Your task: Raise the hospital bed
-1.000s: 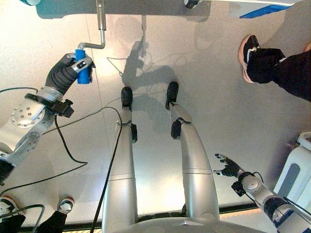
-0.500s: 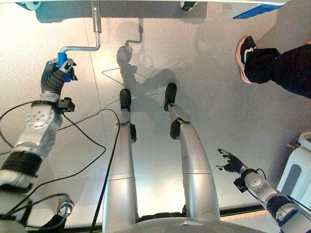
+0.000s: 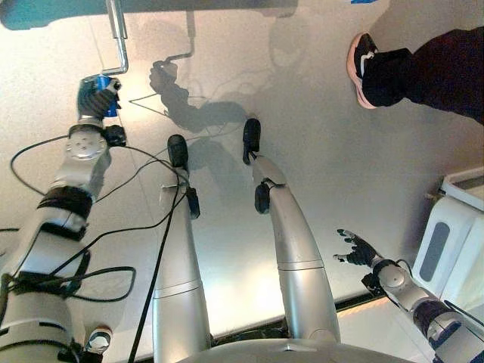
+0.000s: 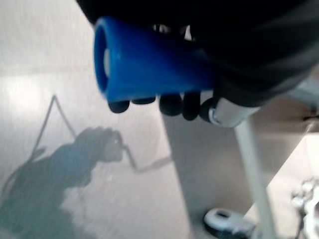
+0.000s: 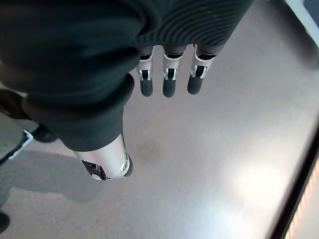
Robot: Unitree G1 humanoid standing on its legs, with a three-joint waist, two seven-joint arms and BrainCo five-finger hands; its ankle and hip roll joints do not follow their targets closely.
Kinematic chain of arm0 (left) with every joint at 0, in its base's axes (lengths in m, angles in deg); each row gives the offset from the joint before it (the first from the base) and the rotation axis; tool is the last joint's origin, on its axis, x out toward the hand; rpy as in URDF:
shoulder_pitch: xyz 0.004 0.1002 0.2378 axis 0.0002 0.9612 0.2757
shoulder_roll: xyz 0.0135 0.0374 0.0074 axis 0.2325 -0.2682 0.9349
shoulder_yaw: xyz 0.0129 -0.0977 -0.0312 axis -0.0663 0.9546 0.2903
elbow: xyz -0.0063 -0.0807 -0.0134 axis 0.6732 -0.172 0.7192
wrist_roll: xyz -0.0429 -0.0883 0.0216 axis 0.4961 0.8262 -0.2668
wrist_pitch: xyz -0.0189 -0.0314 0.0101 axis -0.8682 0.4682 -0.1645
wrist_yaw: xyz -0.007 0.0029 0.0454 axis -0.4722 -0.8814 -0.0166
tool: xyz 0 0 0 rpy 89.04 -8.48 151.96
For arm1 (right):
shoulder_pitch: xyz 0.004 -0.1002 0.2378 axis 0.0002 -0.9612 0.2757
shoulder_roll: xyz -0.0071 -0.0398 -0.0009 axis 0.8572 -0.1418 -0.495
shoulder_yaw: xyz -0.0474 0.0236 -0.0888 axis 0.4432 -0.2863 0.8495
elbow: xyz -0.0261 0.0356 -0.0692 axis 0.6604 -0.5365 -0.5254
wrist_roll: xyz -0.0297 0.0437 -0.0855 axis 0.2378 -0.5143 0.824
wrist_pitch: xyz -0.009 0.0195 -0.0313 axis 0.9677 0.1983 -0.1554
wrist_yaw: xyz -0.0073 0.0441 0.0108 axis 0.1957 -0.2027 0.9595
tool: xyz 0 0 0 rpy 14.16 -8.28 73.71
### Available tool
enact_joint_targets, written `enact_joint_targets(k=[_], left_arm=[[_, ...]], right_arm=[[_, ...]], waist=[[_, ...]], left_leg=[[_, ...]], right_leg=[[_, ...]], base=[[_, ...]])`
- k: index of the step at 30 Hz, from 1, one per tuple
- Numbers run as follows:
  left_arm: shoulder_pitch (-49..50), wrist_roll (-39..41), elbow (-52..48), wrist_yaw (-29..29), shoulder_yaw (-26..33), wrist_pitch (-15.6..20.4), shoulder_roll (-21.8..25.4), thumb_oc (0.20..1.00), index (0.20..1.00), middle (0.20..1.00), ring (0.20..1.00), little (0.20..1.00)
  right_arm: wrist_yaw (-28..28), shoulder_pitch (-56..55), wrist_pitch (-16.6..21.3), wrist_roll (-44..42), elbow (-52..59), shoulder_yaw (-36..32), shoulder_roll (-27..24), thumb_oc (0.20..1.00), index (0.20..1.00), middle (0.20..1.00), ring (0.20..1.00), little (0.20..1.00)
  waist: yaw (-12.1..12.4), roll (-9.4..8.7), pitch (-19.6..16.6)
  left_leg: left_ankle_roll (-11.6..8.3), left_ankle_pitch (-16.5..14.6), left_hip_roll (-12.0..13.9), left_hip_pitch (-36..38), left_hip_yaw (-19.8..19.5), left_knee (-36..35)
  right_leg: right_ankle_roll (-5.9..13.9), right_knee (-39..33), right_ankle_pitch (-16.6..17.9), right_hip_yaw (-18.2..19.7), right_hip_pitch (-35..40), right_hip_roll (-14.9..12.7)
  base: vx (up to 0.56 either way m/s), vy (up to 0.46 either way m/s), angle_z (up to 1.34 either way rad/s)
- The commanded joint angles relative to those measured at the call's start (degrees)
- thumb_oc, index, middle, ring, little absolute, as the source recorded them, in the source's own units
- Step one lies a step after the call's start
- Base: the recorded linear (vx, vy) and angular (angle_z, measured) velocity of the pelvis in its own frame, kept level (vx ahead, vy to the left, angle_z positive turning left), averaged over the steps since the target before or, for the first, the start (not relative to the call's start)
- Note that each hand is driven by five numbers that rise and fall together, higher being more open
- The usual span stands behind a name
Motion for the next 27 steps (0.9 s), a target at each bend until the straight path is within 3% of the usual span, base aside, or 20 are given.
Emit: enact_joint_targets(k=[1,6,17,22,27], left_arm=[[-2.49,-3.1,3.34,-3.02,1.23,-2.09,3.64,0.2,0.2,0.2,0.2,0.2],[-6.97,-7.95,3.82,-4.01,-2.97,-3.11,0.1,0.2,0.2,0.2,0.2,0.2],[-8.41,-10.23,-2.83,-4.27,-8.16,-1.96,-5.7,0.2,0.2,0.2,0.2,0.2],[-5.72,-5.5,-13.73,-1.9,-10.73,0.77,-8.12,0.2,0.2,0.2,0.2,0.2],[-3.2,-1.41,-26.57,0.69,-13.92,3.12,-7.58,0.2,0.2,0.2,0.2,0.2]], right_arm=[[-0.73,-1.36,-1.53,-2.71,0.18,3.37,-1.18,1.0,1.0,1.0,1.0,1.0],[-1.23,-0.72,-1.46,-3.31,2.31,5.75,-1.47,1.0,1.0,1.0,1.0,1.0],[-1.89,0.52,-1.42,-2.1,3.32,8.29,-2.17,1.0,1.0,1.0,1.0,1.0],[-2.48,0.16,-1.54,-0.71,2.7,7.99,-2.43,1.0,1.0,1.0,1.0,1.0],[-3.24,-1.16,-1.44,1.37,3.3,5.92,-3.97,1.0,1.0,1.0,1.0,1.0]], waist=[[-0.2,-2.29,-0.45],[-1.24,-3.61,-0.41],[-2.83,-4.96,-0.42],[-3.47,-3.94,-0.43],[-3.68,-1.54,-0.44]], left_leg=[[-0.77,-1.16,-2.48,2.91,4.42,3.32],[-0.74,-2.11,-1.95,0.86,5.31,6.86],[-0.45,-1.72,0.17,-1.13,6.1,7.95],[-0.72,-0.31,0.7,0.76,6.45,5.51],[-1.24,1.83,0.35,7.5,6.49,-3.82]], right_leg=[[4.54,-0.79,0.17,3.87,1.93,-0.22],[4.15,1.63,0.04,4.3,-1.23,1.0],[3.62,4.93,0.16,3.21,-4.85,2.61],[3.11,4.79,0.37,2.71,-3.81,2.24],[2.44,0.0,0.26,2.34,1.73,0.1]], base=[[0.02,-0.008,-0.14],[0.04,-0.035,-0.08],[0.0,-0.094,-0.03],[-0.02,-0.092,-0.05],[-0.06,-0.064,0.21]])
